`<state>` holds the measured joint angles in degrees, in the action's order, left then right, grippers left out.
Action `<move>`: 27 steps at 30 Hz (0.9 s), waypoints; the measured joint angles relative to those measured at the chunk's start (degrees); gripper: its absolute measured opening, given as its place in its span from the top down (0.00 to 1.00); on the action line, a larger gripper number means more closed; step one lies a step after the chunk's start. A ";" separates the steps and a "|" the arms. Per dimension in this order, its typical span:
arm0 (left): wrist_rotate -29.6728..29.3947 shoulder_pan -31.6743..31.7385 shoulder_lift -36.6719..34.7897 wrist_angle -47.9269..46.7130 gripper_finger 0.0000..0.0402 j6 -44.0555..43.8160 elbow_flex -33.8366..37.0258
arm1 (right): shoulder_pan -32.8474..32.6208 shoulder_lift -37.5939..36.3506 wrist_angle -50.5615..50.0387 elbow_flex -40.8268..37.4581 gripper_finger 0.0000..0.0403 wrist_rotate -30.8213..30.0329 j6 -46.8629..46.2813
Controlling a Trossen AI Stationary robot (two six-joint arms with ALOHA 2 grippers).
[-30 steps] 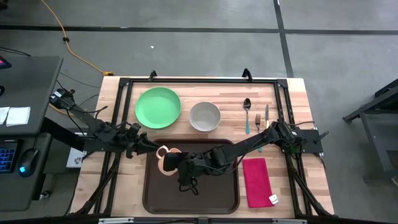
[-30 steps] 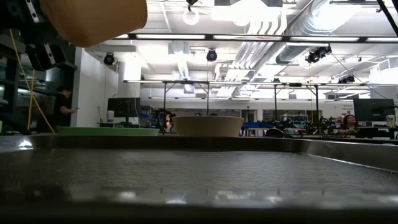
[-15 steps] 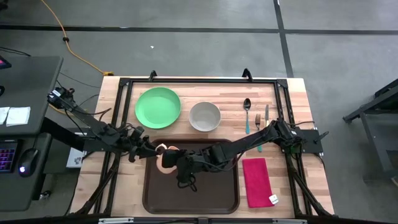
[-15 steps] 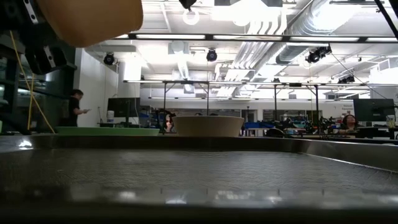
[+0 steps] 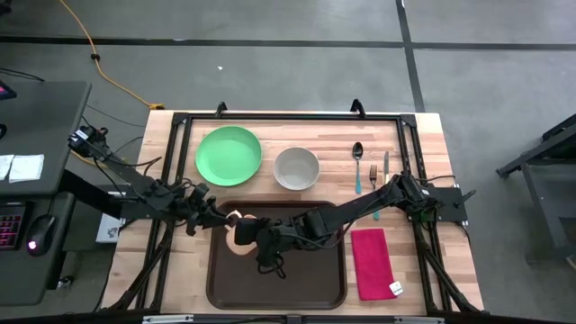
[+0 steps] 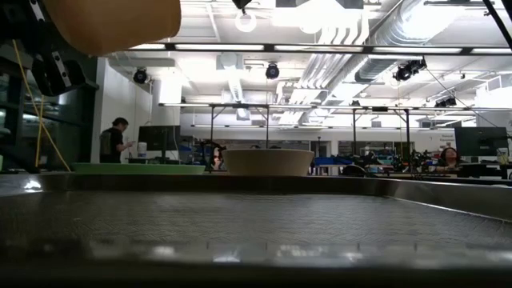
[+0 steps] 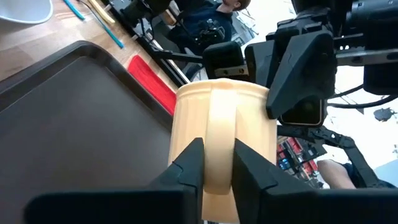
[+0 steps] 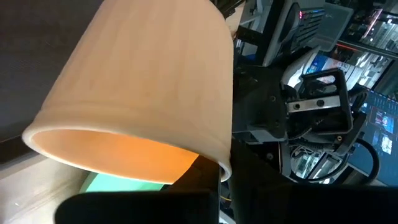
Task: Set up tray
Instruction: Put the light orange mug on the top left of the brown tray
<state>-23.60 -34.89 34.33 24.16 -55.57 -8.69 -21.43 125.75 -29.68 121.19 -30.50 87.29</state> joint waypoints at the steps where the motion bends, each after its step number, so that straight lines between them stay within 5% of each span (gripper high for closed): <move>1: -0.18 0.00 0.02 -0.06 0.82 0.02 0.00 | 0.00 0.00 0.03 0.00 1.00 -0.02 -0.02; 27: -0.54 0.04 -0.02 -0.06 0.85 5.63 0.00 | -0.17 0.00 -0.03 0.00 1.00 -2.12 -4.87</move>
<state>-24.14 -34.85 34.30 24.10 -49.94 -8.69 -21.61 125.75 -29.71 121.19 -32.62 82.42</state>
